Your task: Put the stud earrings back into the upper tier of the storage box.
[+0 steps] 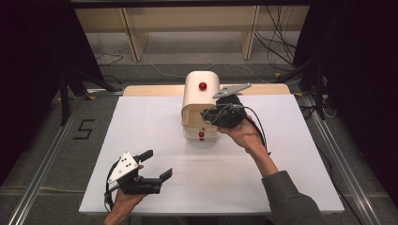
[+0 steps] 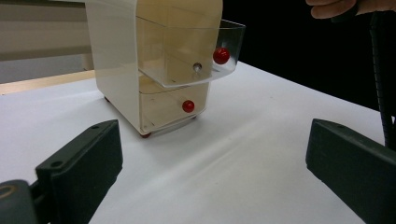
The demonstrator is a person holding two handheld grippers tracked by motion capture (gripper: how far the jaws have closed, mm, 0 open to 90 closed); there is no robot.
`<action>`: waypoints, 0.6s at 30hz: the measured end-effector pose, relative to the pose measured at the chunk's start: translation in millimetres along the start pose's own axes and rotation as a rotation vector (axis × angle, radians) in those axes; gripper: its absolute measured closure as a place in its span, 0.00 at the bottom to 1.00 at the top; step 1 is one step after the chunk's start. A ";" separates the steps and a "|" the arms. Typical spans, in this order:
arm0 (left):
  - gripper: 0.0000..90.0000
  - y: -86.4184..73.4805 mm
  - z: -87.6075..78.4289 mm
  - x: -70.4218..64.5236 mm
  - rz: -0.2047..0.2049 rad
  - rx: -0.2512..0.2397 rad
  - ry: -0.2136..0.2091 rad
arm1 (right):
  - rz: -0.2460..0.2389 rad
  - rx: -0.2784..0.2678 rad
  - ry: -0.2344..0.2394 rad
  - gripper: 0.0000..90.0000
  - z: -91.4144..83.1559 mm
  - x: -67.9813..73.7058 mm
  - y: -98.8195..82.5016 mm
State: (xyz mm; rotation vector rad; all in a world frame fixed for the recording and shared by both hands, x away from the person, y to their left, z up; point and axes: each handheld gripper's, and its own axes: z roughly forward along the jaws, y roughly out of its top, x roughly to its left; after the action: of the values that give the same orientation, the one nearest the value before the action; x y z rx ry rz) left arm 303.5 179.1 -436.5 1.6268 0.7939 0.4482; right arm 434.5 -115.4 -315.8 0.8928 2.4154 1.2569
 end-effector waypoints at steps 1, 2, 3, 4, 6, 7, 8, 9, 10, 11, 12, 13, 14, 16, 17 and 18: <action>0.04 0.1 0.0 -0.2 0.001 0.000 -0.001 | 0.003 0.004 -0.001 0.89 1.3 -1.1 0.0; 0.04 0.1 0.0 -0.2 0.003 0.000 -0.001 | 0.005 0.008 -0.003 0.89 2.4 -1.8 0.0; 0.04 0.2 -0.1 -0.2 0.003 0.000 -0.001 | 0.007 0.013 -0.008 0.89 4.1 -2.7 -0.2; 0.04 0.2 -0.2 -0.1 0.002 0.000 -0.001 | 0.009 0.022 -0.013 0.88 5.7 -3.8 -0.6; 0.04 0.2 -0.4 0.2 0.000 -0.001 0.000 | 0.015 0.041 -0.016 0.88 8.6 -6.4 -1.6; 0.04 0.3 -0.5 0.3 0.000 -0.002 0.000 | 0.020 0.047 -0.018 0.88 9.8 -7.5 -2.1; 0.04 0.4 -0.6 0.2 0.001 -0.003 -0.001 | 0.022 0.052 -0.017 0.88 10.7 -8.7 -2.5; 0.04 0.4 -0.6 0.1 0.001 -0.004 0.000 | 0.026 0.056 -0.018 0.88 11.4 -9.7 -2.8; 0.04 0.4 -0.6 0.0 0.001 -0.003 0.000 | 0.030 0.059 -0.020 0.88 12.0 -10.2 -3.1; 0.04 0.4 -0.5 0.0 0.001 -0.003 0.000 | 0.031 0.062 -0.021 0.88 12.5 -10.7 -3.6; 0.04 0.4 -0.5 -0.1 0.002 -0.002 0.000 | 0.031 0.065 -0.022 0.88 13.0 -11.3 -4.2; 0.04 0.4 -0.4 -0.1 0.002 -0.003 0.000 | 0.032 0.069 -0.021 0.88 13.6 -11.8 -5.0; 0.04 0.4 -0.4 -0.1 0.002 -0.002 0.000 | 0.035 0.077 -0.024 0.87 14.1 -12.4 -6.1; 0.04 0.4 -0.4 0.0 0.001 -0.003 0.000 | 0.047 0.085 -0.024 0.86 14.8 -14.3 -8.2; 0.04 0.3 -0.4 0.0 0.002 -0.001 0.000 | 0.057 0.084 -0.020 0.84 15.2 -15.2 -9.3; 0.04 0.3 -0.4 -0.1 0.003 -0.001 0.000 | 0.059 0.084 -0.016 0.81 15.6 -16.3 -10.2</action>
State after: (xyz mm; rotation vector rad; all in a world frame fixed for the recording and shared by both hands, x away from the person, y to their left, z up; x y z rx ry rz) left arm 303.3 179.2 -436.1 1.6271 0.7914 0.4502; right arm 450.8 -120.1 -333.9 1.0010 2.4625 1.1710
